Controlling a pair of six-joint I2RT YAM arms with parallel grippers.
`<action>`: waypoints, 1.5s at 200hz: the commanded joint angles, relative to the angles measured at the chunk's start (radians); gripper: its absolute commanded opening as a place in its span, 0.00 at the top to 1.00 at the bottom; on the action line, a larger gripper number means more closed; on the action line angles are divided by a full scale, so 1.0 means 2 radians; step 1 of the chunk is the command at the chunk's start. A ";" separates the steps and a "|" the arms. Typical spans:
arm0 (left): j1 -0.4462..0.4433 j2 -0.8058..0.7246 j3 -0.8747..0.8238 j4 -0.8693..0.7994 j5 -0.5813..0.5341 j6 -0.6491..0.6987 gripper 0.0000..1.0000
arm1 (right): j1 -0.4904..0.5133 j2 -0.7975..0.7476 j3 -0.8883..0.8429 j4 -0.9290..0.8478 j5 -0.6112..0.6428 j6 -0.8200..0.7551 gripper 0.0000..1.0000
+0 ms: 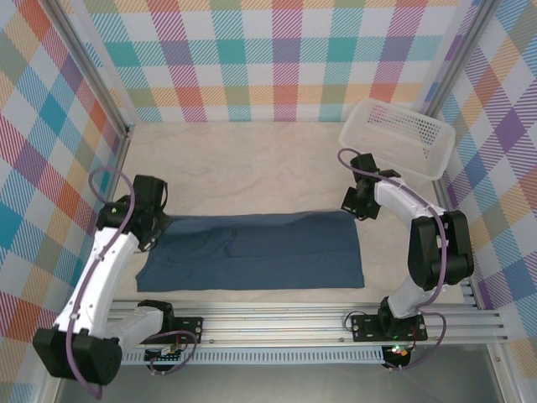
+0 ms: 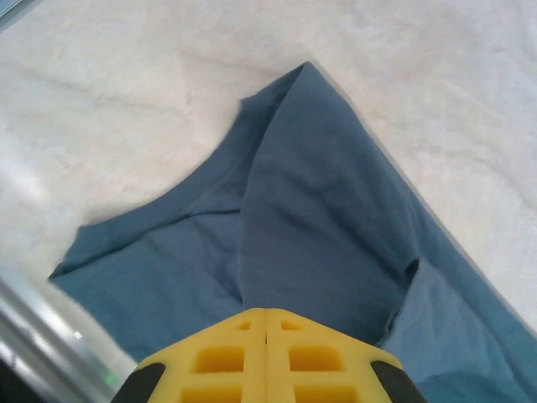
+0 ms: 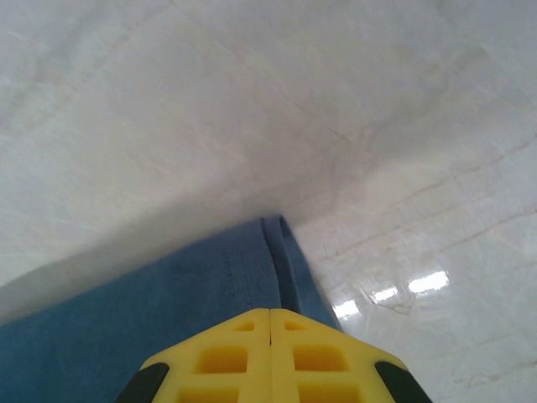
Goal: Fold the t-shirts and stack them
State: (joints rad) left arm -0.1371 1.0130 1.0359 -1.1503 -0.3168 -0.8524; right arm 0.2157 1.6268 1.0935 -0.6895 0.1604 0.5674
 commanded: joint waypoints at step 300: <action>-0.074 -0.034 -0.139 -0.079 -0.061 -0.170 1.00 | -0.002 -0.029 -0.093 -0.056 0.008 0.057 1.00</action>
State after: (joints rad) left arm -0.2710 0.9615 0.7551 -1.2633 -0.3908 -1.1534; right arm 0.2157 1.5639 0.8967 -0.7612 0.1505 0.6659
